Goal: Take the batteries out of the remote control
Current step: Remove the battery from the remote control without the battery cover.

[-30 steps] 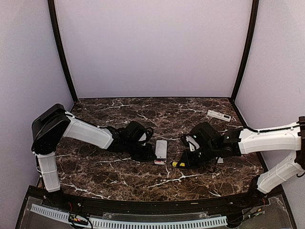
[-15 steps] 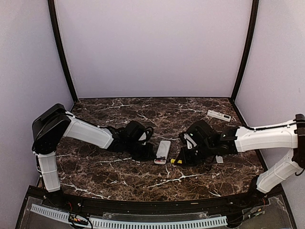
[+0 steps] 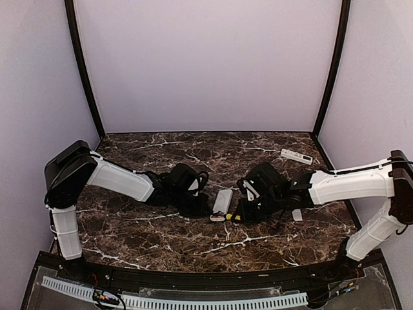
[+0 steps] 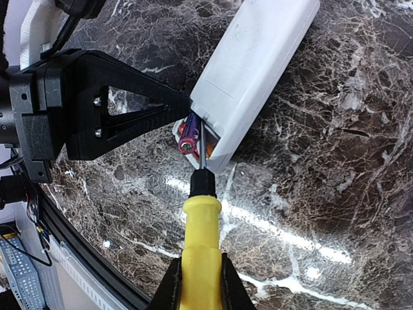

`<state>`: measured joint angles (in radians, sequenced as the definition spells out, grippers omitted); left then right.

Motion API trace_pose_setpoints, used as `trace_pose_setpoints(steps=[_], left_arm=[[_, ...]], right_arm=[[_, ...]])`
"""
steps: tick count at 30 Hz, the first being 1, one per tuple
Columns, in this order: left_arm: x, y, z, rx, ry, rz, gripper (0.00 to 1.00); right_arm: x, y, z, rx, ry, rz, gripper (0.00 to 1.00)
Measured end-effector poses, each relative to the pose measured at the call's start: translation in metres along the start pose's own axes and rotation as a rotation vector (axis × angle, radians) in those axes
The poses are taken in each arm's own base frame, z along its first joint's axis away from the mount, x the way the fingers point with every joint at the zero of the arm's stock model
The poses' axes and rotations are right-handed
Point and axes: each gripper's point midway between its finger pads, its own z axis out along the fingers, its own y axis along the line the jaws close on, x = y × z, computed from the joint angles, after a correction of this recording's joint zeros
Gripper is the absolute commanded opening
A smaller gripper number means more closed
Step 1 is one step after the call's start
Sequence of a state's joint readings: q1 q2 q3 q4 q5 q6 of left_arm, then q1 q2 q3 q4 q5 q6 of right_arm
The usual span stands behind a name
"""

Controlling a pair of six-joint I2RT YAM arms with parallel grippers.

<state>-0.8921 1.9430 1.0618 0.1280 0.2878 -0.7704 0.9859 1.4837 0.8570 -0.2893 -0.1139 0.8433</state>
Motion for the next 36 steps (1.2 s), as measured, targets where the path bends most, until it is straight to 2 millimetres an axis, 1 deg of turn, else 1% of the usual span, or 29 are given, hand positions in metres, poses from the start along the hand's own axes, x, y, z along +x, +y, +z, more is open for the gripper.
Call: trace_pose_setpoints(steps=[4, 8, 11, 15, 16, 17, 18, 23, 27, 28, 29, 31, 36], left_arm=[[-0.001, -0.001, 0.000, 0.004, -0.005, 0.001, 0.05], [-0.001, 0.000, 0.000, 0.001, -0.008, -0.005, 0.12], [-0.001, 0.002, 0.000, -0.004, -0.014, -0.013, 0.15], [0.000, 0.008, -0.003, -0.020, -0.030, -0.027, 0.22], [0.000, 0.009, -0.005, -0.022, -0.036, -0.028, 0.25], [0.001, 0.011, -0.007, -0.031, -0.043, -0.031, 0.27], [0.002, 0.014, -0.011, -0.039, -0.051, -0.036, 0.31], [0.006, 0.023, -0.031, -0.074, -0.095, -0.055, 0.40], [0.005, 0.026, -0.046, -0.094, -0.130, -0.072, 0.43], [0.006, 0.027, -0.048, -0.099, -0.133, -0.077, 0.44], [0.007, 0.029, -0.051, -0.106, -0.138, -0.082, 0.47], [0.011, 0.034, -0.055, -0.118, -0.139, -0.095, 0.51], [0.029, 0.052, -0.068, -0.165, -0.133, -0.134, 0.53]], right_arm=[[-0.003, 0.000, 0.000, -0.008, -0.010, 0.009, 0.00], [-0.007, 0.001, 0.002, -0.046, -0.018, 0.026, 0.00], [-0.007, 0.000, 0.004, -0.066, -0.016, 0.032, 0.00], [-0.008, 0.003, 0.004, -0.093, -0.018, 0.034, 0.00], [-0.008, 0.004, 0.004, -0.099, -0.019, 0.033, 0.00], [-0.008, 0.005, 0.004, -0.109, -0.018, 0.032, 0.00], [-0.009, 0.008, 0.004, -0.122, -0.019, 0.030, 0.00], [-0.014, 0.023, 0.002, -0.194, -0.032, 0.011, 0.00], [-0.019, 0.033, 0.002, -0.237, -0.046, -0.007, 0.00], [-0.019, 0.034, 0.003, -0.244, -0.047, -0.010, 0.00], [-0.020, 0.035, 0.006, -0.252, -0.047, -0.015, 0.00], [-0.019, 0.036, 0.011, -0.259, -0.038, -0.018, 0.00], [-0.015, 0.033, 0.024, -0.257, -0.015, -0.021, 0.00]])
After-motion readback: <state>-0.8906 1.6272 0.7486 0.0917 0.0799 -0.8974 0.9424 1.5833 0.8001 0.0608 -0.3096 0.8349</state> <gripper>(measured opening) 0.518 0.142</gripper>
